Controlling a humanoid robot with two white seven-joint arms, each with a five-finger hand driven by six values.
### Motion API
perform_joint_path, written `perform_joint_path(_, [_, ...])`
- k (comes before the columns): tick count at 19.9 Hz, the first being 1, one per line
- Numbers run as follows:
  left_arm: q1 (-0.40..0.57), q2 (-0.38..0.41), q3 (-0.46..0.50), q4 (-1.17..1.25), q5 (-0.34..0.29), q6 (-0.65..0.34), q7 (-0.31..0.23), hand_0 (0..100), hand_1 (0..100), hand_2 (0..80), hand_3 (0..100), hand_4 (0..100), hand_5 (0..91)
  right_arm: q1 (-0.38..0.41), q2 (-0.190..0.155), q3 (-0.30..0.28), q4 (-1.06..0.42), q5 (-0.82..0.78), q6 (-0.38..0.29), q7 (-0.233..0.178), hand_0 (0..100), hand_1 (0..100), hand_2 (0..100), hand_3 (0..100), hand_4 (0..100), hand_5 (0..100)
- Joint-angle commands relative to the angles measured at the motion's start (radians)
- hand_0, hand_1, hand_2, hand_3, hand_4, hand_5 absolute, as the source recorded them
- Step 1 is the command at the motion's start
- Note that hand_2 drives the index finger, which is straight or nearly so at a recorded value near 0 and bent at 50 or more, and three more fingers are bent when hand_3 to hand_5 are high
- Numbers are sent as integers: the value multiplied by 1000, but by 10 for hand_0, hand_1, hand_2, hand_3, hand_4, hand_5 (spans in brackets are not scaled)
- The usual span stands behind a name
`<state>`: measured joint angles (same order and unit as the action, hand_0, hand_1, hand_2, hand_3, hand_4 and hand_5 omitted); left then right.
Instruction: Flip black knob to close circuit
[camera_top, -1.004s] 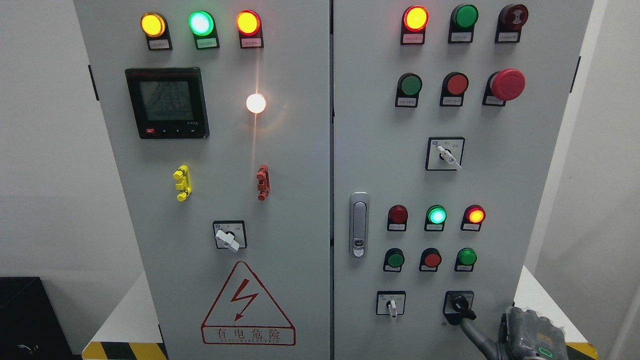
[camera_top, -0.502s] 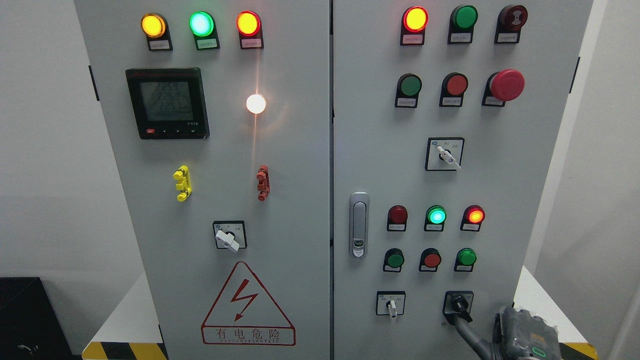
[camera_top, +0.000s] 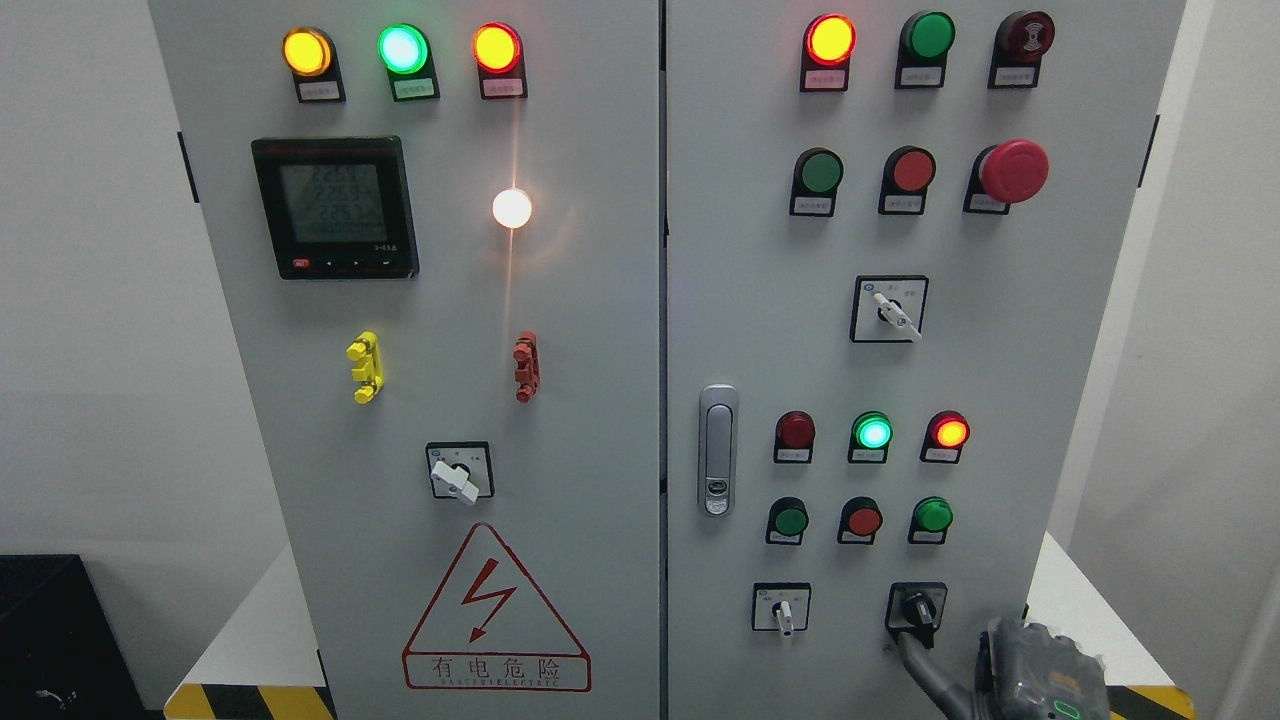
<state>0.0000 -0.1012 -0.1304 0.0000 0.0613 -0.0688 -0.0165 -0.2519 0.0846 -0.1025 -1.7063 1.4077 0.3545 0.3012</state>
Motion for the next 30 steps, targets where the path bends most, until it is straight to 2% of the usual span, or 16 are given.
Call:
perform_joint_path(1, [22,0,0,-23,0,0,0,120,556,0,0,0,0,31,-2,24,-58,-27,0,-16,0,0,885,1000,915,968])
perform_joint_path(5, [22,0,0,-23,0,0,0,120,556,0,0,0,0,60,-3,47,-104,-76,0,-39,0,0,875,1000,913,966])
perform_joint_path(8, [22,0,0,-23,0,0,0,120,556,0,0,0,0,75,-3,57,-118,-111,-3,-85,0,0,867,1000,908,963])
perform_joint_path(11, [22,0,0,-23,0,0,0,120,556,0,0,0,0,114,-3,66,-170,-185,-5,-108,0,0,841,985,897,952])
perform_joint_path(13, [22,0,0,-23,0,0,0,120,556,0,0,0,0,149,-3,69,-211,-260,-11,-131,0,1,805,972,883,932])
perform_joint_path(16, [22,0,0,-23,0,0,0,120,556,0,0,0,0,215,3,67,-265,-404,-51,-187,0,13,723,953,851,866])
perform_joint_path(19, [22,0,0,-23,0,0,0,120,556,0,0,0,0,287,14,64,-308,-548,-52,-217,0,49,660,934,829,822])
perform_joint_path(22, [22,0,0,-23,0,0,0,120,556,0,0,0,0,350,24,63,-331,-706,-66,-289,0,58,597,877,798,771])
perform_joint_path(25, [22,0,0,-23,0,0,0,120,556,0,0,0,0,410,36,50,-335,-934,-176,-336,0,59,544,851,779,743])
perform_joint_path(27, [22,0,0,-23,0,0,0,120,556,0,0,0,0,444,35,43,-335,-1071,-216,-372,0,57,511,814,757,706])
perform_joint_path(28, [22,0,0,-23,0,0,0,120,556,0,0,0,0,454,35,43,-335,-1143,-232,-382,0,59,478,799,728,691])
perform_joint_path(30, [22,0,0,-23,0,0,0,120,556,0,0,0,0,474,33,37,-335,-1272,-267,-384,0,62,432,708,685,668])
